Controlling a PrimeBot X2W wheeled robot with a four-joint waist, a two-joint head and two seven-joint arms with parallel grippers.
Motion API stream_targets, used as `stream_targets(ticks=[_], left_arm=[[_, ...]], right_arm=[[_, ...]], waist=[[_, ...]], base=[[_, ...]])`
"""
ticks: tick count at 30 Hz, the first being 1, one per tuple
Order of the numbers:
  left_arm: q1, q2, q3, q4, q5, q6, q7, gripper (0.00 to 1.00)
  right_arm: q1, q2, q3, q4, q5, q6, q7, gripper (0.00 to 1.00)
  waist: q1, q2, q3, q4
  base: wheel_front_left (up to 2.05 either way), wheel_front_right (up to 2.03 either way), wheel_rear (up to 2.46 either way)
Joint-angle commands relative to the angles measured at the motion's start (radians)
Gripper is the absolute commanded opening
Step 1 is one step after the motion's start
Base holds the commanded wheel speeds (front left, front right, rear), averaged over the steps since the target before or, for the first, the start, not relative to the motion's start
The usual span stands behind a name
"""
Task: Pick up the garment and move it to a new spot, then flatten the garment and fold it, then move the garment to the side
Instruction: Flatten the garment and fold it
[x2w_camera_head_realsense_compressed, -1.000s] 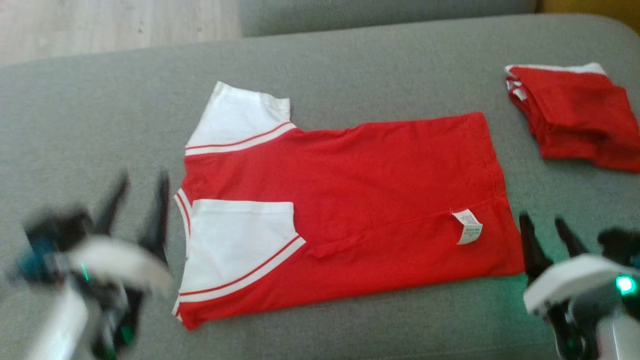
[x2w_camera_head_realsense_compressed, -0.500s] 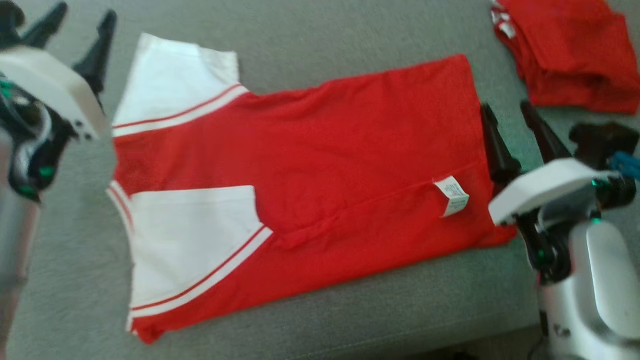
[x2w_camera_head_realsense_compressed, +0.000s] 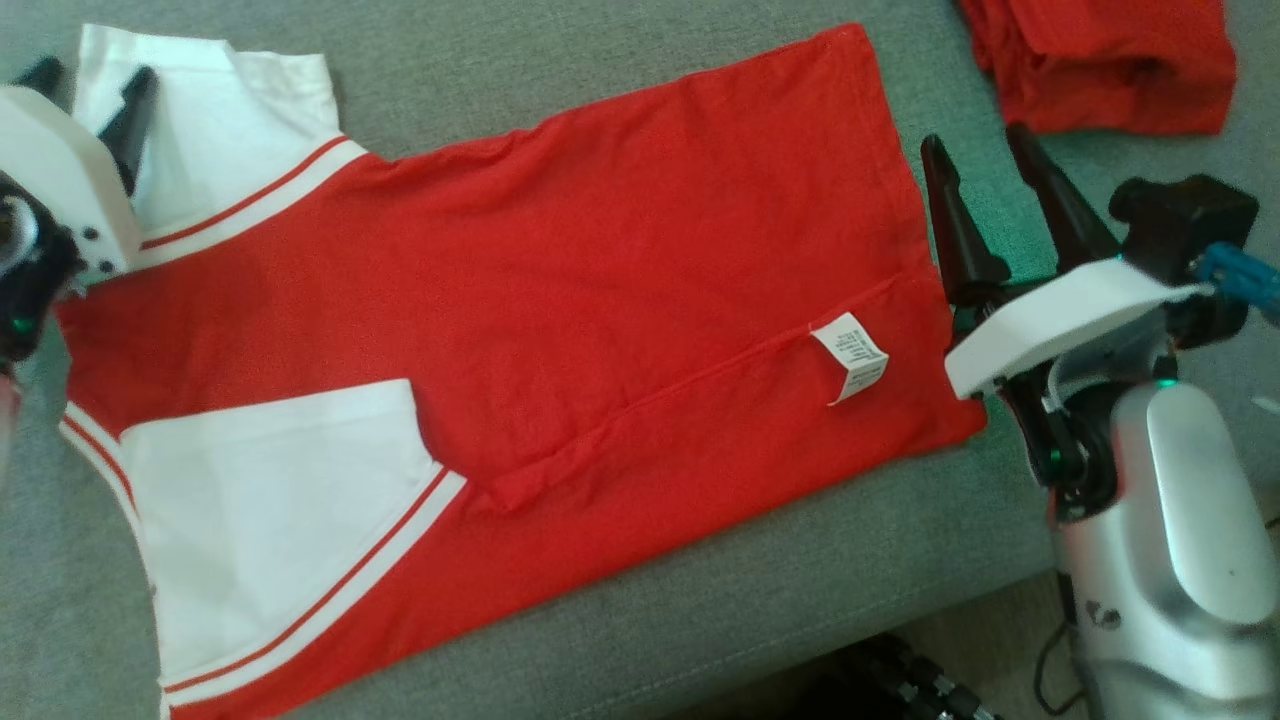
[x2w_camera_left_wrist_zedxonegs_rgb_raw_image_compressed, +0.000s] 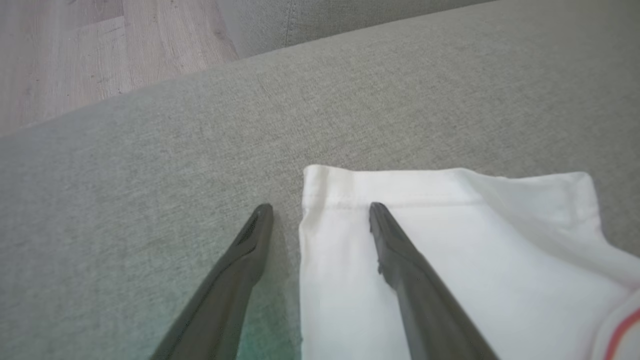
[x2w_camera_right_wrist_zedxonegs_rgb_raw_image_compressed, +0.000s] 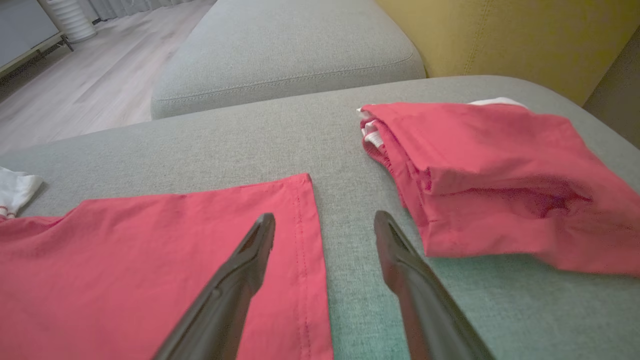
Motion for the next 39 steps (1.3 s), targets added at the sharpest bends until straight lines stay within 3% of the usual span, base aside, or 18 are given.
stream_targets(ticks=[1,5,6,8,9,15,22,31,32,34,37,38,39], left_arm=[[-0.043,0.061,0.029,-0.019,-0.007,-0.005,0.009,1.00],[-0.039,0.056,0.012,-0.023,-0.019,-0.013,0.031,1.00],[-0.039,0.056,0.008,-0.026,-0.020,-0.016,0.035,0.64],[-0.041,0.057,-0.003,-0.035,-0.021,-0.021,0.038,0.10],[-0.042,0.055,-0.008,-0.039,-0.022,-0.024,0.037,0.00],[-0.054,0.047,-0.030,-0.068,-0.009,-0.033,-0.019,0.00],[-0.083,0.015,-0.020,-0.099,0.005,-0.031,-0.140,0.00],[-0.072,-0.030,-0.047,-0.148,-0.006,-0.037,-0.217,0.00],[-0.070,-0.033,-0.050,-0.152,-0.007,-0.038,-0.221,0.00],[-0.066,-0.039,-0.055,-0.160,-0.011,-0.038,-0.229,0.00],[-0.060,-0.044,-0.061,-0.167,-0.014,-0.039,-0.238,0.00],[-0.060,-0.044,-0.061,-0.167,-0.014,-0.039,-0.238,0.00],[-0.058,-0.046,-0.062,-0.169,-0.015,-0.039,-0.241,0.00]], right_arm=[[-0.034,-0.005,0.020,-0.036,0.008,0.007,-0.012,1.00],[-0.044,-0.005,0.025,-0.036,0.007,0.007,-0.015,1.00],[-0.047,-0.005,0.027,-0.035,0.006,0.007,-0.014,1.00],[-0.057,-0.005,0.031,-0.031,0.005,0.007,-0.010,1.00],[-0.064,-0.005,0.032,-0.027,0.001,0.007,-0.007,1.00],[-0.147,-0.016,0.027,0.046,-0.028,0.007,0.034,1.00],[-0.284,-0.076,0.034,0.222,-0.050,0.007,0.099,1.00],[-0.383,-0.138,0.081,0.416,-0.035,0.007,0.152,1.00],[-0.391,-0.141,0.085,0.434,-0.030,0.007,0.158,0.79],[-0.406,-0.147,0.091,0.464,-0.024,0.007,0.160,0.47],[-0.423,-0.158,0.103,0.502,-0.021,0.007,0.160,0.25],[-0.423,-0.158,0.103,0.502,-0.021,0.007,0.160,0.25],[-0.427,-0.161,0.105,0.512,-0.017,0.007,0.156,0.16]], waist=[[-0.0001,0.0000,0.007,-0.006],[-0.0001,0.0000,0.011,-0.005],[-0.0001,0.0000,0.012,-0.003],[-0.0001,0.0000,0.014,0.000],[-0.0001,0.0000,0.014,0.003],[-0.0001,0.0000,0.011,0.034],[-0.0001,0.0000,0.001,0.093],[-0.0001,0.0000,-0.010,0.160],[-0.0001,0.0000,-0.011,0.164],[-0.0001,0.0000,-0.014,0.172],[-0.0001,0.0000,-0.020,0.181],[-0.0001,0.0000,-0.020,0.181],[-0.0001,0.0000,-0.023,0.184]], base=[[0.00,0.00,0.00],[0.00,0.00,0.00],[0.00,0.00,0.00],[0.00,0.00,0.00],[0.00,0.00,0.00],[0.00,0.00,0.00],[0.00,0.00,0.00],[0.00,0.00,0.00],[0.00,0.00,0.00],[0.00,0.00,0.00],[0.00,0.00,0.00],[0.00,0.00,0.00],[0.00,0.00,0.00]])
